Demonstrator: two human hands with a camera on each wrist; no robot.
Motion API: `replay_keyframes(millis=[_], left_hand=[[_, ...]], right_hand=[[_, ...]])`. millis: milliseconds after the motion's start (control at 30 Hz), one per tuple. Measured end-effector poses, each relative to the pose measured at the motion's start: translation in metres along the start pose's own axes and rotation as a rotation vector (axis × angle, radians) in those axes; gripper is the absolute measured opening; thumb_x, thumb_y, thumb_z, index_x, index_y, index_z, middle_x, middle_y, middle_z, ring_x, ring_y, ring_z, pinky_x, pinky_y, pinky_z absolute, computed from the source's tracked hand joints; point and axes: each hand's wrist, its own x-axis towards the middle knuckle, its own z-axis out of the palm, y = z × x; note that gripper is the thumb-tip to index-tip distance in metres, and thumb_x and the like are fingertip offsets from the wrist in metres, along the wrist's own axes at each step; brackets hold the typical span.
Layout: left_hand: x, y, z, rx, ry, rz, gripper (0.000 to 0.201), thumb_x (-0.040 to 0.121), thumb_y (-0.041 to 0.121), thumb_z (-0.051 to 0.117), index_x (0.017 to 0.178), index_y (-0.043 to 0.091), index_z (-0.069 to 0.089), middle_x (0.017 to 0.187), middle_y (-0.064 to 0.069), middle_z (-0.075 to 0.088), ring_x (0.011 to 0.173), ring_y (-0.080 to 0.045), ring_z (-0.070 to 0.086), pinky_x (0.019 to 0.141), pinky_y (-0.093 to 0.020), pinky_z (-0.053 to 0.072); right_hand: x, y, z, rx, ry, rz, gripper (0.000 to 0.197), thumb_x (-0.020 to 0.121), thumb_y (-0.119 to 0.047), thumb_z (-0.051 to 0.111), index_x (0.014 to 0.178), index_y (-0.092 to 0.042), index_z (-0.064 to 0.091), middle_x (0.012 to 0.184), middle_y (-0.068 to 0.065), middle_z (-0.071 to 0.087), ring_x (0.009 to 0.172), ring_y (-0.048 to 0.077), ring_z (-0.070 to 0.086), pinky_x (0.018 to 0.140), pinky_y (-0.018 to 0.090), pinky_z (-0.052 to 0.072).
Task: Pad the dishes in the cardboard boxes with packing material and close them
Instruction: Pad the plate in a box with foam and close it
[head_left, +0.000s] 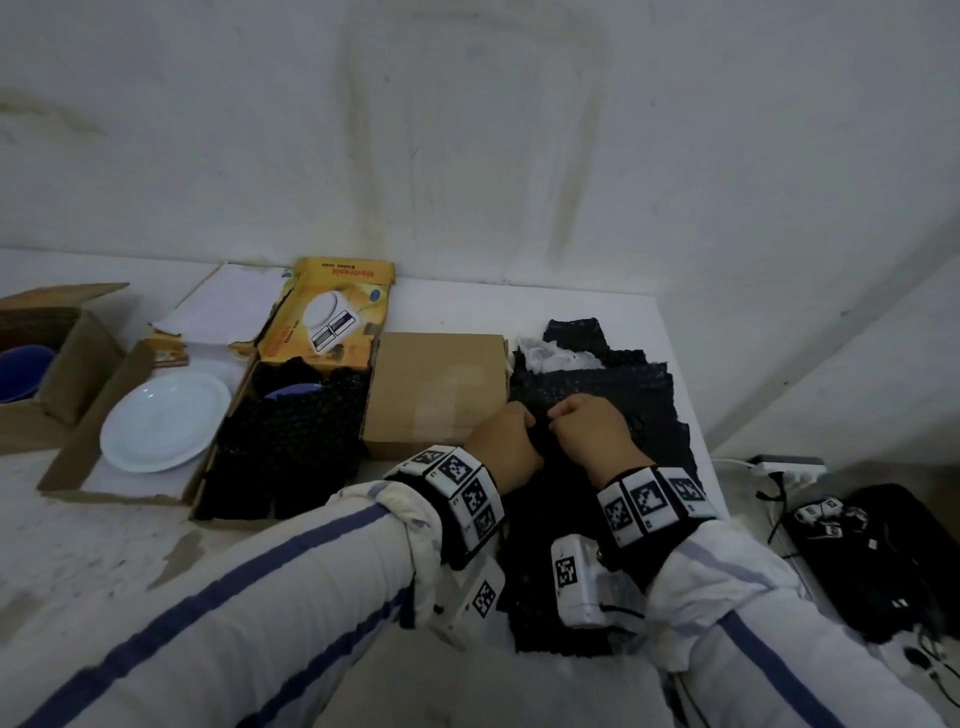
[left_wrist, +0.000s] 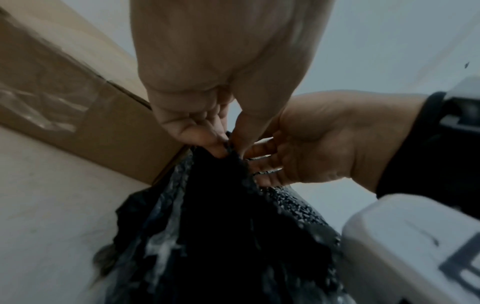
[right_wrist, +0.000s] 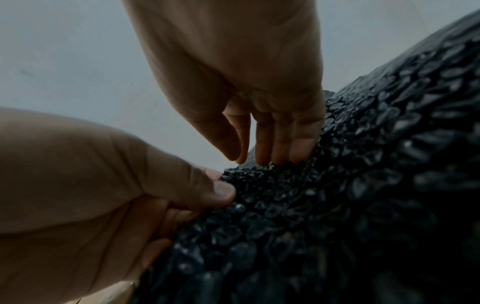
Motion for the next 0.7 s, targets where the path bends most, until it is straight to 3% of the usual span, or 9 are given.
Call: replay_keyframes(millis=[167,367,433,500,567,633,700], left_hand=[[0.000,-0.001,-0.002,0.087,0.045,0.088,0.021,0.091,0.015,0.052,0.111,0.011,0.057,0.112,-0.011,0.061,0.100,-0.029,0.058,0.079,-0.029,0.044],[0.001,-0.008,-0.025,-0.201,0.191,0.057,0.005,0.089,0.018,0.052,0.091,0.015,0.055,0.085,-0.003,0.053,0.084,-0.022,0.051,0.074,-0.029,0.038],[0.001,-0.017,-0.038,-0.368,0.198,0.013,0.008,0.090,0.018,0.048,0.093,0.012,0.052,0.091,-0.006,0.055,0.090,-0.023,0.052,0.080,-0.034,0.041],[-0.001,-0.027,-0.054,-0.468,0.218,-0.023,0.013,0.091,0.020,0.046,0.097,0.010,0.052,0.099,-0.012,0.058,0.096,-0.028,0.056,0.088,-0.040,0.044],[-0.007,-0.040,-0.070,-0.595,0.244,-0.049,0.011,0.090,0.018,0.046,0.095,0.011,0.053,0.102,-0.018,0.059,0.097,-0.031,0.059,0.091,-0.048,0.045],[-0.014,-0.057,-0.087,-0.749,0.274,-0.018,0.011,0.090,0.012,0.045,0.093,0.009,0.056,0.098,-0.019,0.061,0.093,-0.031,0.061,0.092,-0.049,0.047],[-0.024,-0.077,-0.107,-0.818,0.306,-0.011,0.016,0.094,0.008,0.042,0.102,0.006,0.057,0.102,-0.018,0.063,0.096,-0.030,0.061,0.094,-0.046,0.049]], right_hand=[[-0.002,0.002,-0.002,0.059,0.033,-0.001,0.021,0.087,-0.008,0.049,0.098,-0.018,0.064,0.115,0.008,0.063,0.106,0.027,0.058,0.091,0.034,0.048],[-0.004,-0.010,-0.010,0.089,0.179,-0.013,0.039,0.080,-0.015,0.054,0.119,-0.023,0.054,0.127,0.008,0.046,0.118,0.031,0.046,0.101,0.040,0.040],[-0.007,-0.019,-0.012,0.216,0.154,-0.023,0.039,0.076,-0.019,0.056,0.115,-0.023,0.050,0.119,0.008,0.050,0.108,0.029,0.052,0.095,0.041,0.045],[-0.009,-0.032,-0.010,0.372,0.095,-0.016,0.033,0.075,-0.015,0.056,0.106,-0.021,0.044,0.100,0.007,0.053,0.085,0.022,0.055,0.077,0.035,0.049],[-0.010,-0.048,-0.004,0.430,0.007,0.008,0.029,0.077,-0.009,0.056,0.099,-0.016,0.039,0.086,0.005,0.047,0.070,0.017,0.046,0.061,0.030,0.039],[-0.010,-0.067,0.006,0.416,-0.101,0.020,0.030,0.077,-0.009,0.058,0.097,-0.013,0.036,0.081,0.003,0.042,0.065,0.015,0.041,0.054,0.027,0.034],[-0.013,-0.088,0.019,0.364,-0.192,0.001,0.022,0.079,-0.012,0.060,0.092,-0.008,0.043,0.078,0.004,0.045,0.064,0.017,0.045,0.053,0.026,0.036]])
